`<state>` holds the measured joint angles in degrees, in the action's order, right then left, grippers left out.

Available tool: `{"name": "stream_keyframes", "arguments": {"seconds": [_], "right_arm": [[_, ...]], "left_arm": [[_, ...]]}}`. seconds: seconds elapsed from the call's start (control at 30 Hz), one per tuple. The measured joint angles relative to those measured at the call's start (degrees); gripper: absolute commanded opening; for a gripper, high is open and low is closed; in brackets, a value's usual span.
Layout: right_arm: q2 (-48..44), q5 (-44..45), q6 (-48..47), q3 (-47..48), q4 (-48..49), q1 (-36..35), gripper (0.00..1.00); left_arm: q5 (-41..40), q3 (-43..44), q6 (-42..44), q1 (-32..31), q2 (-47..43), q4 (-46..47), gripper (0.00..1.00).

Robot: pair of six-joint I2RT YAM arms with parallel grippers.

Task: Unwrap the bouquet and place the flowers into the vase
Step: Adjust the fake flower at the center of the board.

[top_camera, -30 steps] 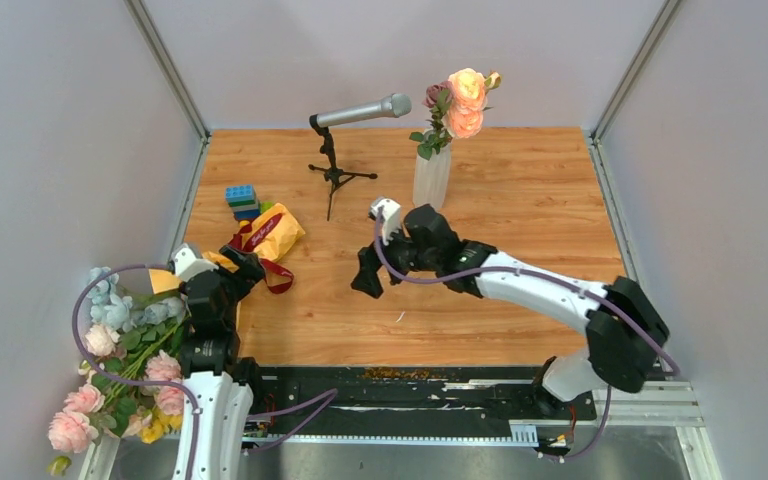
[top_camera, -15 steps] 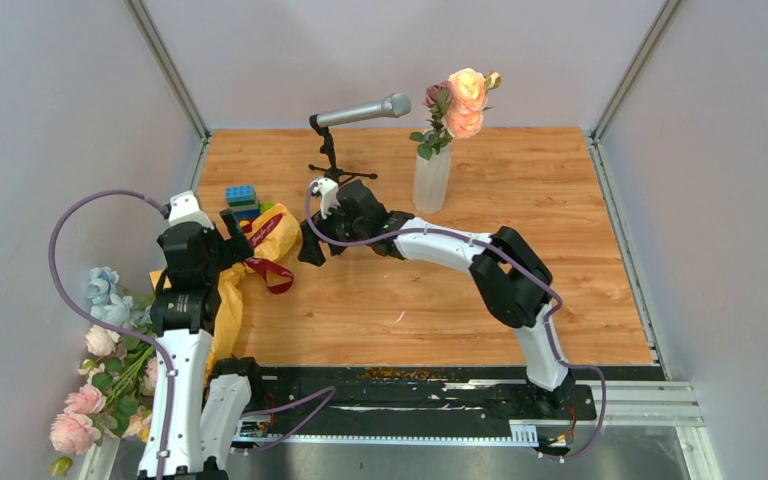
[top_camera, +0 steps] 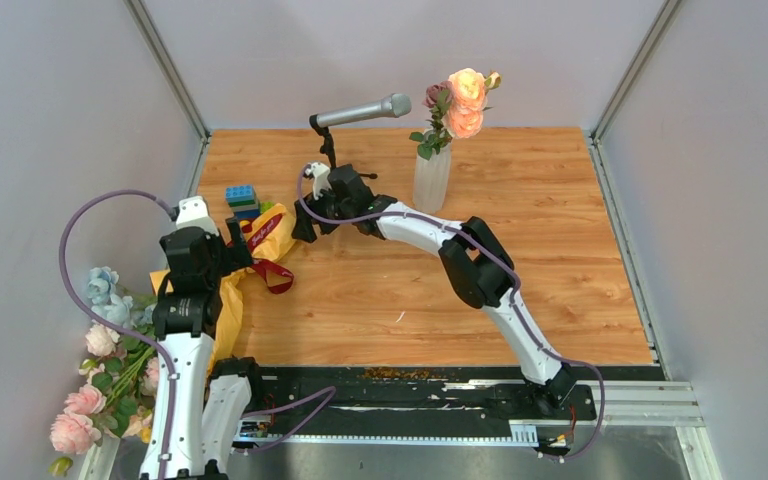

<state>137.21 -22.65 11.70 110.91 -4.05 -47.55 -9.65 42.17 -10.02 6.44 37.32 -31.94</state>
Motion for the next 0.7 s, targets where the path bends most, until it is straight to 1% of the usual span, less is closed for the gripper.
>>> {"name": "stream_keyframes", "arguments": {"seconds": [0.17,0.3,0.4,0.6,0.63,0.7], "right_arm": [[4.7,-0.68,0.02,4.79,-0.11,1.64,0.69],[7.19,-2.38,0.07,7.76,-0.2,1.95,0.64],[8.17,-4.15,0.22,9.16,-0.07,1.84,0.57],[10.4,-8.24,0.94,12.26,0.24,1.81,0.34],[10.84,-8.98,1.16,12.87,0.37,1.81,0.29],[11.39,-9.97,1.53,13.33,0.46,1.81,0.16]], "left_arm": [[1.44,-0.24,0.13,-0.17,0.63,-0.07,1.0],[2.08,-0.26,0.15,-0.85,0.66,-0.02,1.0],[2.32,-0.26,0.15,-1.22,0.68,-0.02,1.0],[2.75,-0.26,0.17,-1.68,0.63,0.0,1.0],[2.78,-0.26,0.17,-1.79,0.63,-0.02,1.0],[2.95,-0.26,0.17,-1.97,0.63,-0.02,1.0]]}}
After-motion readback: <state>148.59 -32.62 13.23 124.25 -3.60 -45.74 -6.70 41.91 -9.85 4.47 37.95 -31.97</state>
